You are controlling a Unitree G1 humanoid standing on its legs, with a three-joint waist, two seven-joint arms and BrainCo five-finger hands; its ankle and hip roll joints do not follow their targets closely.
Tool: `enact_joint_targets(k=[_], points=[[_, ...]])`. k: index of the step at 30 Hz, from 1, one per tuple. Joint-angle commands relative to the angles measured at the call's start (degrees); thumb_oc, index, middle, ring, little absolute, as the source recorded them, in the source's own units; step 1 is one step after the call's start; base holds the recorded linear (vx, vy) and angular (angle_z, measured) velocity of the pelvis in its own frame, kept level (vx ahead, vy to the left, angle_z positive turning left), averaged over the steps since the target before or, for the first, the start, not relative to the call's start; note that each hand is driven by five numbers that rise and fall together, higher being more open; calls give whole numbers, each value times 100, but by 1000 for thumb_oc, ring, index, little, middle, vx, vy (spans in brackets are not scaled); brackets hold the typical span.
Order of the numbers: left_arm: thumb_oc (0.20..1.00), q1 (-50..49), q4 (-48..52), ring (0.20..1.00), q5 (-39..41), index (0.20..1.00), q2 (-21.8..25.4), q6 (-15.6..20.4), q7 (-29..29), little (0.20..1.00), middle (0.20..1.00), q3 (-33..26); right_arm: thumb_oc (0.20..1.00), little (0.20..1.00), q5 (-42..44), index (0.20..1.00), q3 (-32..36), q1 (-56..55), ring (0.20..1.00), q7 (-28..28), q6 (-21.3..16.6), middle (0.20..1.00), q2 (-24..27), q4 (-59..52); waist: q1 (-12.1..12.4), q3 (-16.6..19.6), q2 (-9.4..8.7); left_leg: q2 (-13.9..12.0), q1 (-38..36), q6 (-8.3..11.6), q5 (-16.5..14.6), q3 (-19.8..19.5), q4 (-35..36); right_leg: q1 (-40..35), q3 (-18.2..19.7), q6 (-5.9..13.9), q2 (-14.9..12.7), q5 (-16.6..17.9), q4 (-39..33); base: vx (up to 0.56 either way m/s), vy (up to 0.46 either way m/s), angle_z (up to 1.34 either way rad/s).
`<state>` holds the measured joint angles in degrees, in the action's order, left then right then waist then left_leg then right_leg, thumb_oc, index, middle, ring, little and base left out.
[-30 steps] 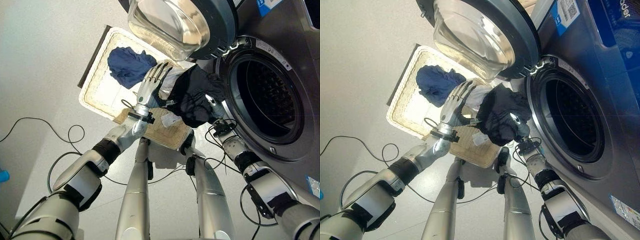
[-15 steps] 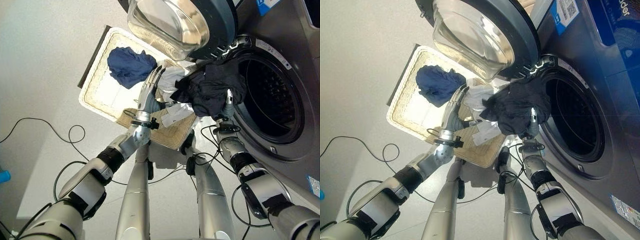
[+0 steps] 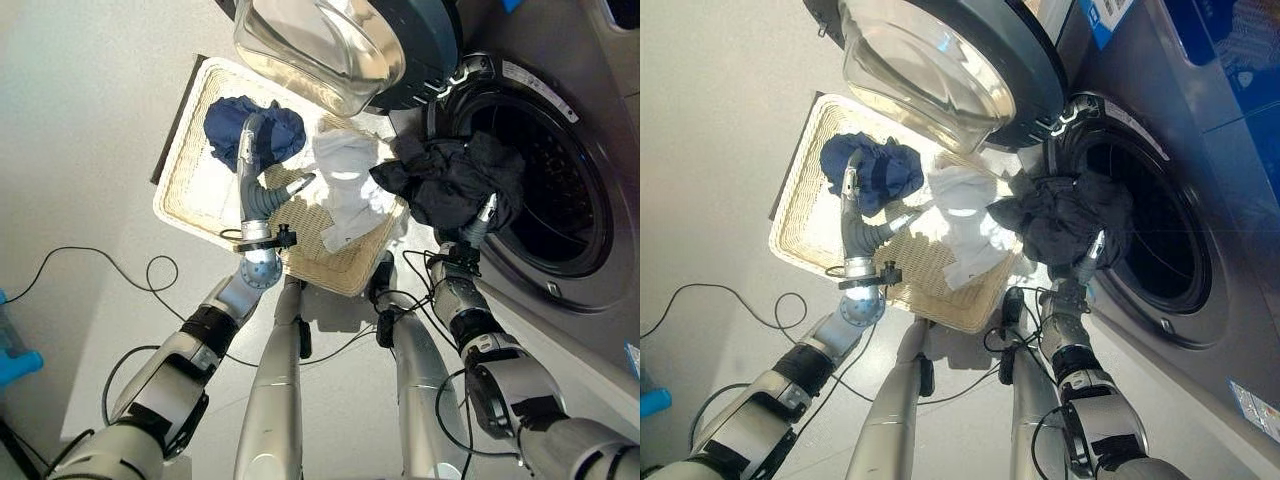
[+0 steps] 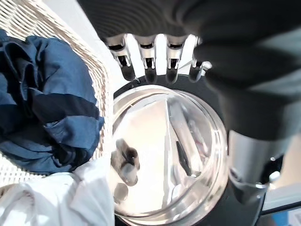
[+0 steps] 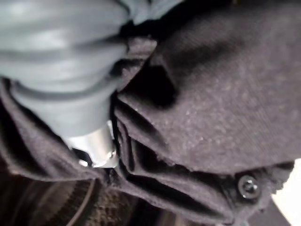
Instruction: Put the clothes into the washing machine.
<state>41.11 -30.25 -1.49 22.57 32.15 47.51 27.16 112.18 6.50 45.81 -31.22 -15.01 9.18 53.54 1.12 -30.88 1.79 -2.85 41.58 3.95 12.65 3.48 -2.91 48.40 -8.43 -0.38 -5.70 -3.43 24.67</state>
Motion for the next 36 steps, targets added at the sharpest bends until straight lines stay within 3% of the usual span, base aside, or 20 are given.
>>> enact_joint_targets(k=[1,9,13,20,36], points=[[1000,123,420,1000,14,1000,-186,314,13,1000,1000,-184,200,200,82,200,273,-23,200,187,-508,200,197,-742,-66,108,307,591,15,-152,-589,167,-457,-355,-375,578,119,970,-910,5,11,-4],[1000,243,788,1000,-38,1000,35,206,-63,1000,1000,98,200,200,82,200,592,492,200,963,-1475,200,629,-927,25,108,367,638,15,-169,-626,156,-520,-387,-436,568,55,967,-867,0,-4,-1],[1000,217,1042,1000,50,1000,186,130,-187,1000,1000,157,200,200,82,200,713,665,200,1662,-2236,200,906,-1124,82,108,374,664,28,-180,-648,111,-551,-375,-483,576,22,980,-832,-4,-48,2],[1000,41,1388,1000,98,1000,449,79,-253,1000,1000,174,200,200,82,200,810,804,200,2472,-3135,200,1428,-1325,127,108,361,651,33,-196,-667,95,-570,-366,-543,575,-22,989,-797,-3,-26,2],[1000,157,1788,1000,-176,1000,716,-28,-287,1000,1000,186,200,200,82,200,960,960,200,3427,-4858,200,1869,-1750,64,108,414,628,72,-172,-668,166,-543,-276,-535,571,-22,981,-735,-1,-9,0]])
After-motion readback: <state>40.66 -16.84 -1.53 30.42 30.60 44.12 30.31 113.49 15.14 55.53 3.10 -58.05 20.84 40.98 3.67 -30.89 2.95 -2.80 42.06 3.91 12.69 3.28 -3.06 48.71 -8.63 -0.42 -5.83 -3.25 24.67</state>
